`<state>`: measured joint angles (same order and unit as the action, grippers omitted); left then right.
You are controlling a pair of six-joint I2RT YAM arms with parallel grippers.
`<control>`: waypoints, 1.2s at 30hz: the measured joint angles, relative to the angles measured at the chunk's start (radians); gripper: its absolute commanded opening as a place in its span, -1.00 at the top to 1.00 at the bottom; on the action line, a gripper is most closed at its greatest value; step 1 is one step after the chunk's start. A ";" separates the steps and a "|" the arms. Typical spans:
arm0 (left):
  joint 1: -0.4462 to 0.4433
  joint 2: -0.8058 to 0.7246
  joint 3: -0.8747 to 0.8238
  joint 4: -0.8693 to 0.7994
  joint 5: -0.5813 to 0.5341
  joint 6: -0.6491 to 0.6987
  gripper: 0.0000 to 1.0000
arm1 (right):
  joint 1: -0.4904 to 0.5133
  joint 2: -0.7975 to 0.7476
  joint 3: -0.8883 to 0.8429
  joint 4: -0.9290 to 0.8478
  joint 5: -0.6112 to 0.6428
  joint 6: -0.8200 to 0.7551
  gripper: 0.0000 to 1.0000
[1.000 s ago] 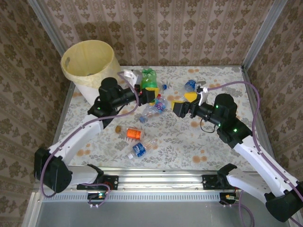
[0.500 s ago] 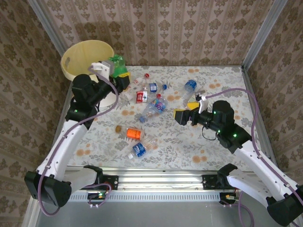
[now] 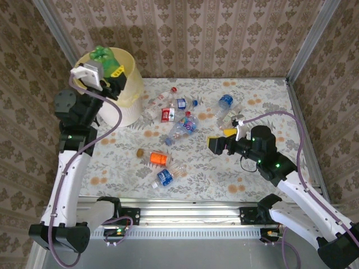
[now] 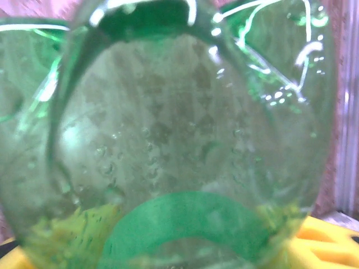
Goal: Throw the plastic bottles in the bin
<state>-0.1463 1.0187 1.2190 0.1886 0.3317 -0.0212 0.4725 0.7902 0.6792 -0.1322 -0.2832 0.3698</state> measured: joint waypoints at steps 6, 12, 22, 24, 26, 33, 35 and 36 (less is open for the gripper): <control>0.080 0.001 0.011 0.073 0.000 -0.013 0.01 | 0.000 0.000 -0.001 0.000 0.000 0.000 -1.00; 0.137 0.034 0.021 0.112 0.007 -0.046 0.01 | 0.000 0.000 -0.001 -0.002 0.004 -0.001 -1.00; 0.196 0.229 0.146 0.054 0.023 -0.079 -0.08 | 0.000 -0.002 -0.001 -0.011 0.011 -0.002 -1.00; 0.209 0.299 0.209 0.000 0.022 -0.083 -0.23 | 0.000 -0.005 -0.001 -0.017 0.011 -0.003 -1.00; 0.216 0.389 0.294 -0.074 0.007 -0.089 -0.72 | 0.000 -0.008 -0.001 -0.019 0.011 -0.003 -1.00; 0.219 0.581 0.462 -0.366 -0.060 -0.122 -1.00 | 0.000 -0.033 -0.001 -0.040 0.011 -0.003 -1.00; 0.217 0.567 0.458 -0.395 -0.077 -0.127 -1.00 | 0.000 -0.042 -0.001 -0.049 0.012 -0.003 -1.00; 0.215 0.553 0.458 -0.404 -0.085 -0.130 -1.00 | 0.000 -0.045 -0.001 -0.054 0.014 -0.003 -1.00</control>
<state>0.0689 1.5715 1.6772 -0.2153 0.2462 -0.1509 0.4725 0.7452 0.6781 -0.1860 -0.2687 0.3664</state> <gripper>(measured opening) 0.997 0.999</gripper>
